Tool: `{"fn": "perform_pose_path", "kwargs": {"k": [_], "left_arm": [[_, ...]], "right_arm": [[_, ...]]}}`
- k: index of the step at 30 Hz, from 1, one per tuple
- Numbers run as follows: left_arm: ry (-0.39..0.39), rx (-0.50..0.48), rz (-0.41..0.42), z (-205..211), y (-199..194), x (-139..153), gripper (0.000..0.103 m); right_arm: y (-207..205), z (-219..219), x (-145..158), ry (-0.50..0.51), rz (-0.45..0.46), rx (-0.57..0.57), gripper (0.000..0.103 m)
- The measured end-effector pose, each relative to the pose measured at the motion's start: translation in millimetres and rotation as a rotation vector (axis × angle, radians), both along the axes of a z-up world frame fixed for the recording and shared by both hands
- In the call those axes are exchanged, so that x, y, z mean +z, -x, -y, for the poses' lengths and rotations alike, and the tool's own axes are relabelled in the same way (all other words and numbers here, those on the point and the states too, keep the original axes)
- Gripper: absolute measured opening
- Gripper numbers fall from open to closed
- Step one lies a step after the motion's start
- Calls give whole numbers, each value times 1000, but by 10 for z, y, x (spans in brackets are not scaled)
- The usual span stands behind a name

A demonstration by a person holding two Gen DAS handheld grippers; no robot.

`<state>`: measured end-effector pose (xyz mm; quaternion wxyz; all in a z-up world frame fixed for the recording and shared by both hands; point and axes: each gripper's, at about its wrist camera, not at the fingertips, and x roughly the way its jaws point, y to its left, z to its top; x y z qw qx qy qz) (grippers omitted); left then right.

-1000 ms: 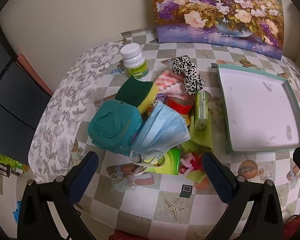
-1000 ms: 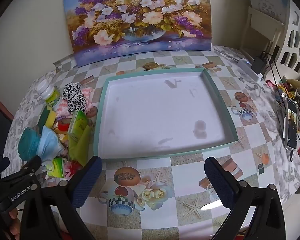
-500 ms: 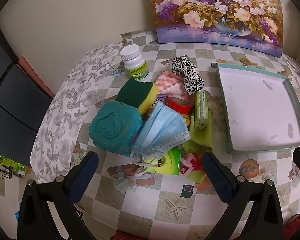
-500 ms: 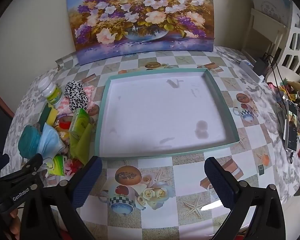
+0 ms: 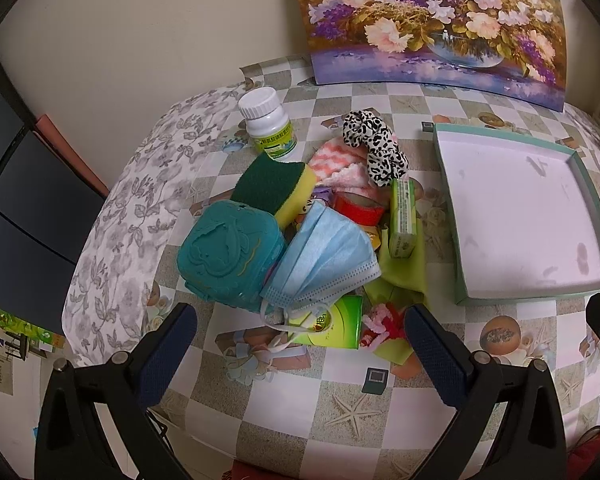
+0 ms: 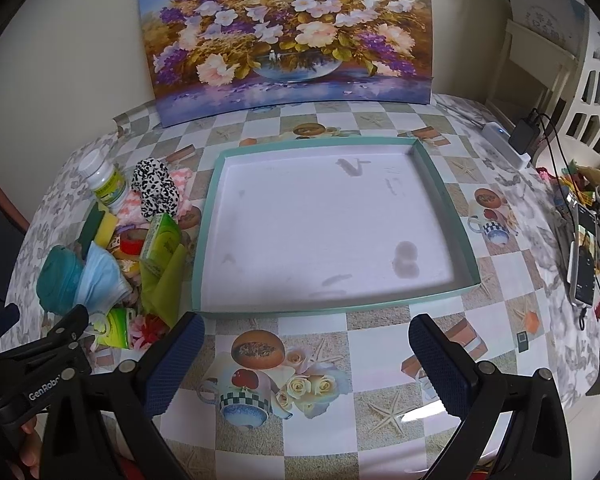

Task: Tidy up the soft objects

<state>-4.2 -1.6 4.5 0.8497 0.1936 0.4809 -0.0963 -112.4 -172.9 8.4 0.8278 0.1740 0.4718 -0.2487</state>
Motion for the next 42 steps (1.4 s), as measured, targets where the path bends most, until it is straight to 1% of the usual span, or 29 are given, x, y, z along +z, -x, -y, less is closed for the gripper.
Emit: {"fn": "perform_pose_path", "kwargs": {"k": [42], "left_arm": [[-7, -1, 0, -8, 22, -30, 103]], "right_arm": [[-5, -19, -4, 2, -3, 2, 103]]}}
